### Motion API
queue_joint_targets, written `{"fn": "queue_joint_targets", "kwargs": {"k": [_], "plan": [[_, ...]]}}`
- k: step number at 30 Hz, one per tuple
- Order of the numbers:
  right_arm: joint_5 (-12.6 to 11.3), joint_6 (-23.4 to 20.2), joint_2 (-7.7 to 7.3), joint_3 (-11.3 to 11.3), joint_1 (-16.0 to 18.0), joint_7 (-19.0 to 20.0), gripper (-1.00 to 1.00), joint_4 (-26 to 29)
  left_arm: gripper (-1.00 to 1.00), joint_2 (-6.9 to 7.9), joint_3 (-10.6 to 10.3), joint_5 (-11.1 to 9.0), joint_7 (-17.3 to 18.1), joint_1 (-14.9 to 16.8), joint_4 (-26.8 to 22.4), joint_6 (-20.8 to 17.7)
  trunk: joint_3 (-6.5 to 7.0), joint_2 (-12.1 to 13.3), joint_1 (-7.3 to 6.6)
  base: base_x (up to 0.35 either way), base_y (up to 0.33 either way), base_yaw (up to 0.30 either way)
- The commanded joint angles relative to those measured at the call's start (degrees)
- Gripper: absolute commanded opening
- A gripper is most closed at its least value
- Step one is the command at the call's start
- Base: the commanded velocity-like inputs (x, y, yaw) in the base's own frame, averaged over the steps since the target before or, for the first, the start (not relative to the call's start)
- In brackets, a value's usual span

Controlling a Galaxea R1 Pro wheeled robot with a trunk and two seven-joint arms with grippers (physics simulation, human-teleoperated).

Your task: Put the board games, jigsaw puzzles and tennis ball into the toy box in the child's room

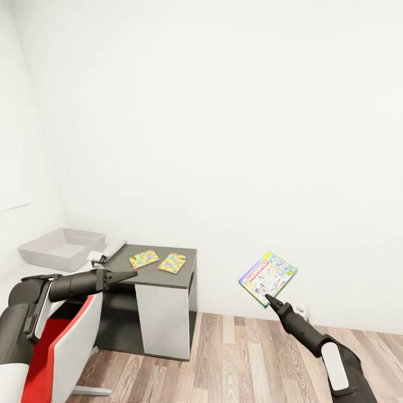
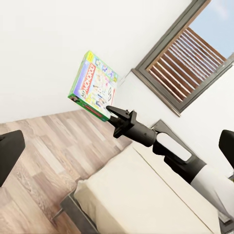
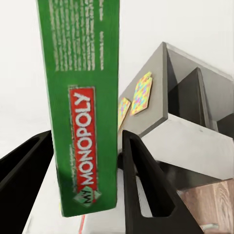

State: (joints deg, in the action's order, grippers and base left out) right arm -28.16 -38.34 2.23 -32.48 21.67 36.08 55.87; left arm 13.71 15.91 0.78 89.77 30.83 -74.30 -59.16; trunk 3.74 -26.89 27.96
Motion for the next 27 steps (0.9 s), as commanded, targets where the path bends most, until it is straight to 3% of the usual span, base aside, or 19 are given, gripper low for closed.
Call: {"fn": "queue_joint_targets", "kwargs": {"k": [1, 27], "plan": [[-0.2, -0.4, 0.06, -0.2, 0.0, 0.1, -1.0, 0.0, 1.0, 0.0, 0.0, 0.1, 0.2, 0.0, 0.0, -0.6, -0.02, 0.0, 0.02, 0.0, 0.0, 0.29], [-0.2, -0.4, 0.06, -0.2, 0.0, 0.2, -1.0, 0.0, 1.0, -0.13, -0.1, 0.2, 0.2, 0.0, 0.0, -0.4, -0.39, 0.0, 0.02, 0.0, 0.0, 0.267]]}}
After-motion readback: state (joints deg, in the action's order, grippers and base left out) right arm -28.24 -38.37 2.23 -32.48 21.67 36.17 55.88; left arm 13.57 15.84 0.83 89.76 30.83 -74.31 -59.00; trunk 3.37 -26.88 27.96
